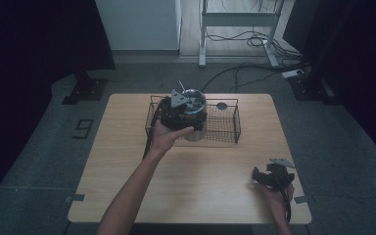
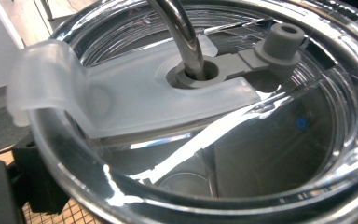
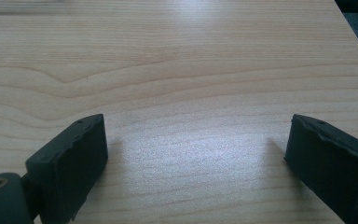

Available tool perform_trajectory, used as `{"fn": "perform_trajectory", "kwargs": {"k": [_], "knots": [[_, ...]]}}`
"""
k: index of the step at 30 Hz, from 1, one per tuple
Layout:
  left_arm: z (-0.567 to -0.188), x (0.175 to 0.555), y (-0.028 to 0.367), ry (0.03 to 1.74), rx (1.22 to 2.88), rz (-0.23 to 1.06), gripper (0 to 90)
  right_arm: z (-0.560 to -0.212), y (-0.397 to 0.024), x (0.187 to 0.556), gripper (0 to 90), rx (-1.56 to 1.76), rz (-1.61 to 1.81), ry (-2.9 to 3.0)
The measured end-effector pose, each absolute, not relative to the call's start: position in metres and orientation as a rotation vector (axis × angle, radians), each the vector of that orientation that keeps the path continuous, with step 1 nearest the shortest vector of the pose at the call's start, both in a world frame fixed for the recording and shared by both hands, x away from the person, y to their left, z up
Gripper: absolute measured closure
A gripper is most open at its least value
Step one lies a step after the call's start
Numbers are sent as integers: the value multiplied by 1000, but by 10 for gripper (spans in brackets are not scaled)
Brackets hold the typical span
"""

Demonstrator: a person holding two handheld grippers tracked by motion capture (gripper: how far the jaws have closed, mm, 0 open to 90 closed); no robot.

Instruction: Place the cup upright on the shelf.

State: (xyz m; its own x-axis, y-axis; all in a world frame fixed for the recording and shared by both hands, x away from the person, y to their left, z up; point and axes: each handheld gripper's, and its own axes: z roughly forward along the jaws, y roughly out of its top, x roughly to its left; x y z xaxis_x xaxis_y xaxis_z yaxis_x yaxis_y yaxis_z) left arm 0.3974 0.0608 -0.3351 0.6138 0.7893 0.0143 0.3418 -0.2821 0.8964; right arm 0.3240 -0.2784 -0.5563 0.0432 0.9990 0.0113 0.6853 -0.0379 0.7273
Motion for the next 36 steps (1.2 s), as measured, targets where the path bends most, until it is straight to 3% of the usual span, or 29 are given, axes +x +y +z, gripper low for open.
{"fn": "perform_trajectory", "kwargs": {"k": [36], "knots": [[-337,417,61,951,1885,603,42,-556,-279,324,56,1778,742,1696]]}}
